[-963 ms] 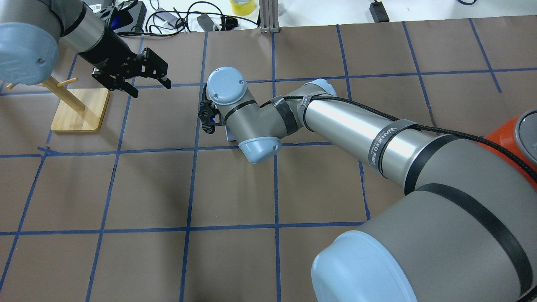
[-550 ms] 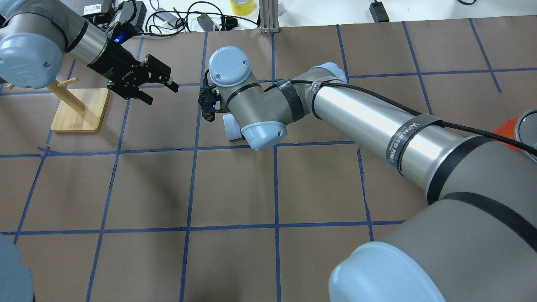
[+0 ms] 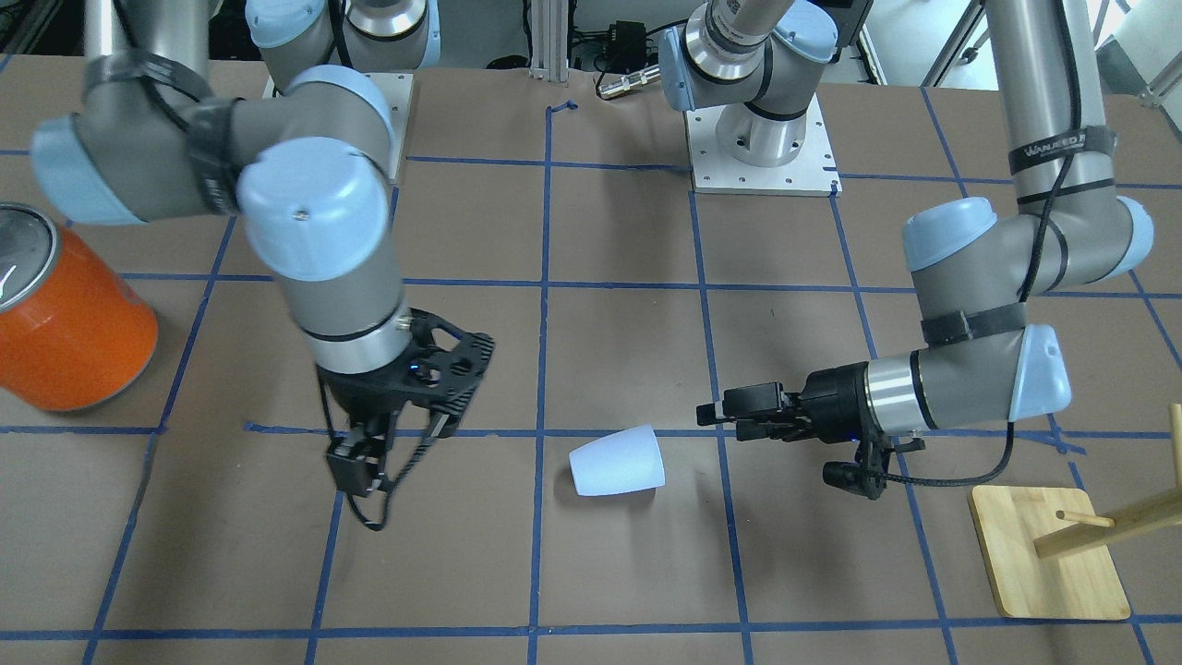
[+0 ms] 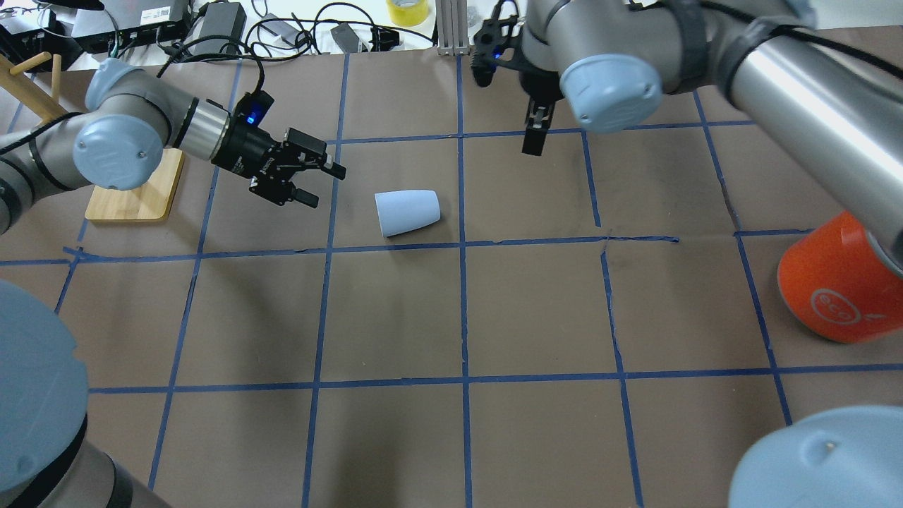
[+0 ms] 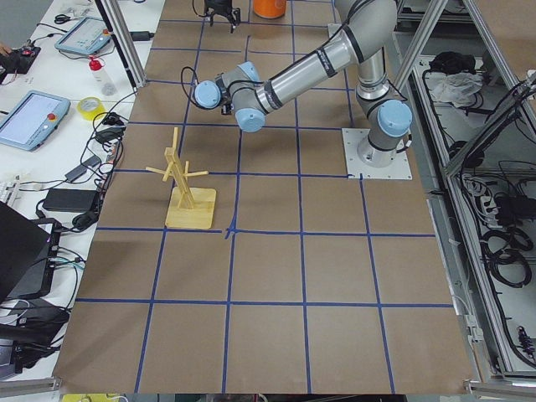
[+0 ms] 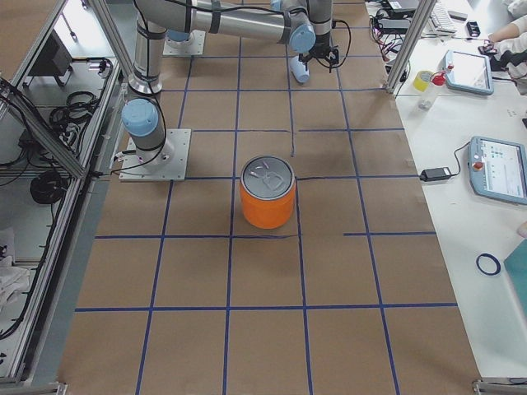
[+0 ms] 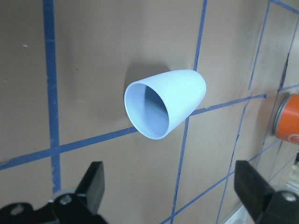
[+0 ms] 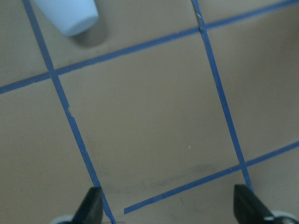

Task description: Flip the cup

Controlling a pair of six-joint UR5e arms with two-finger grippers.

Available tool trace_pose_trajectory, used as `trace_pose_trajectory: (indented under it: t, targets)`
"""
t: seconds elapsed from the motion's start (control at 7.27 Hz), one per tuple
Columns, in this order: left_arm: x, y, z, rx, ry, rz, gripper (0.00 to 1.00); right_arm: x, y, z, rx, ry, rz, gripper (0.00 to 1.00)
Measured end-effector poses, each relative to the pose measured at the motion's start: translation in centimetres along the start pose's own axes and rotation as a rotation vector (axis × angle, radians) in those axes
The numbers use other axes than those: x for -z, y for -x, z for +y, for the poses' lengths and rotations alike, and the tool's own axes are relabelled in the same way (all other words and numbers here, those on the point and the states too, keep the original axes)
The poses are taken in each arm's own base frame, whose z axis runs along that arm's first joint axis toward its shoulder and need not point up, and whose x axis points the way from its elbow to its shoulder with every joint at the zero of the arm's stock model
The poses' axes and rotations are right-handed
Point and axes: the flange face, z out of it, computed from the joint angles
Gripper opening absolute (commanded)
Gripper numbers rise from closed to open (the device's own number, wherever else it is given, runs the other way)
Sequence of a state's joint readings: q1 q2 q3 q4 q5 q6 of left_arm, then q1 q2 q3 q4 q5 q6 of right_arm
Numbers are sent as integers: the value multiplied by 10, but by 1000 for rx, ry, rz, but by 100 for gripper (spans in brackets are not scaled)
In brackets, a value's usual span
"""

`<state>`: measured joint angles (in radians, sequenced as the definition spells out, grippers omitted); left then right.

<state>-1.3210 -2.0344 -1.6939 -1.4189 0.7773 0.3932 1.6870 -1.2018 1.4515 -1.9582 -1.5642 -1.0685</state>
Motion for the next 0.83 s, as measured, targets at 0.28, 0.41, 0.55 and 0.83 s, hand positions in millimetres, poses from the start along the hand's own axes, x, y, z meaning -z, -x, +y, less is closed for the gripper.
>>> trace_pose_trajectory:
  t: [0.28,0.41,0.55,0.83]
  targets:
    - [-53,14,-2,-34,21,144,90,13,-38,69,-385,1,-13,100]
    - [-75,9,-4,-60,17,199,24,29,-39,85,-620,8,3,100]
    - [-90,8,-7,-88,6,224,0,46,-33,92,-807,20,12,100]
    - [-102,13,-14,-118,-11,236,0,83,-11,101,-1039,41,10,100]
